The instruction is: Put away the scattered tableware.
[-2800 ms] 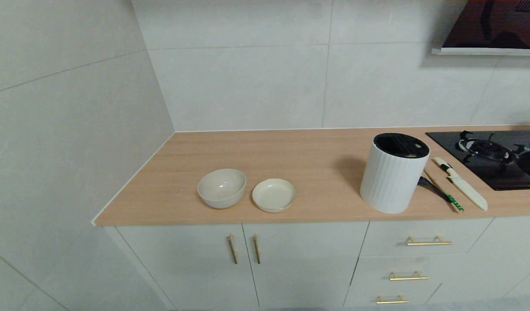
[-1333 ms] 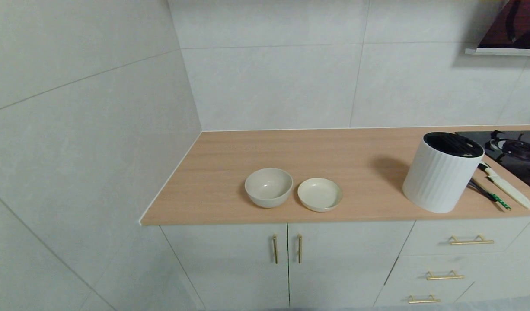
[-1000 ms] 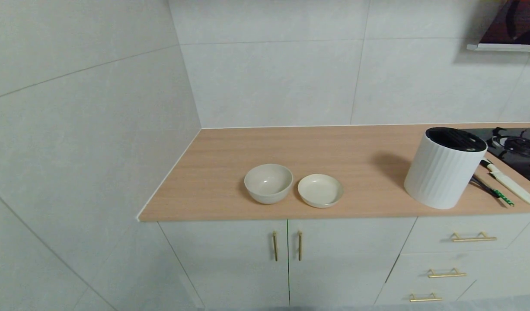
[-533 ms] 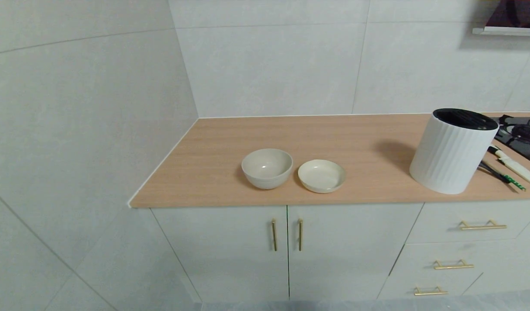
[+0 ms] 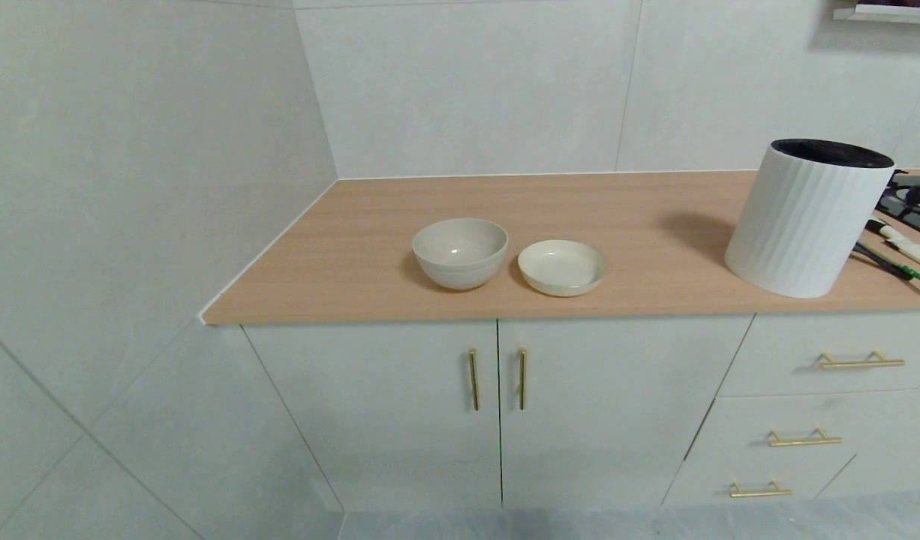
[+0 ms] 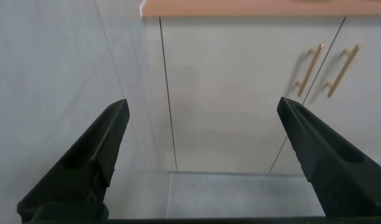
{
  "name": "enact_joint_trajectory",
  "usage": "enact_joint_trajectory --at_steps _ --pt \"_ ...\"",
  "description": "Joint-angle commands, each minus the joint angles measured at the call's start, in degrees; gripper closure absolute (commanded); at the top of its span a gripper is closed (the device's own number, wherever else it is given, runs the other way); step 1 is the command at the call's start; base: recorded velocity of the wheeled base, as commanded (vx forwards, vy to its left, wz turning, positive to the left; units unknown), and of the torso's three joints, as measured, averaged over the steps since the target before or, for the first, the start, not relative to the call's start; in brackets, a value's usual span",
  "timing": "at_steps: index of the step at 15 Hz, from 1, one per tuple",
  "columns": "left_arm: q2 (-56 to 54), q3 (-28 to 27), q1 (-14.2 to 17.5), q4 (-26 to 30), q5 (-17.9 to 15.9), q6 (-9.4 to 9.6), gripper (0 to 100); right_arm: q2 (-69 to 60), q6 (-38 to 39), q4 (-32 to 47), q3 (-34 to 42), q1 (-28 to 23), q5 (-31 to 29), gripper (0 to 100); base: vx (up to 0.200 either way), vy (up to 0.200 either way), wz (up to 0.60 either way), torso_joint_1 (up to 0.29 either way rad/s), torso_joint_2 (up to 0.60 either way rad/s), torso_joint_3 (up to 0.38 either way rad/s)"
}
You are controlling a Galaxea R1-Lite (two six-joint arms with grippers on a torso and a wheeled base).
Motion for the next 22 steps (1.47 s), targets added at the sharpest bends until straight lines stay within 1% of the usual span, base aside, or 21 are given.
enact_joint_trajectory --at_steps 1,11,17,21,22 --pt "0.0 0.0 0.0 0.02 0.01 -0.06 0 0.05 -0.01 -0.03 0.0 -0.01 0.04 0 0.0 0.0 0.0 -0.222 0.5 0.29" --pt "0.0 0.0 0.0 0.02 0.01 0.02 0 0.05 -0.01 -0.03 0.0 -0.01 0.04 0 0.0 0.0 0.0 -0.187 0.48 0.286" --pt "0.0 0.0 0.0 0.02 0.01 0.02 0 0.05 -0.01 -0.03 0.0 -0.01 0.04 0 0.0 0.0 0.0 -0.134 0.44 0.308" --pt "0.0 0.0 0.0 0.02 0.01 0.02 0 0.05 -0.1 -0.03 0.0 -0.01 0.04 0 0.0 0.0 0.0 -0.025 0.11 0.085" --pt "0.0 0.0 0.0 0.02 0.01 0.02 0 0.05 -0.1 -0.03 0.0 -0.01 0.04 0 0.2 0.0 0.0 -0.007 0.03 0.027"
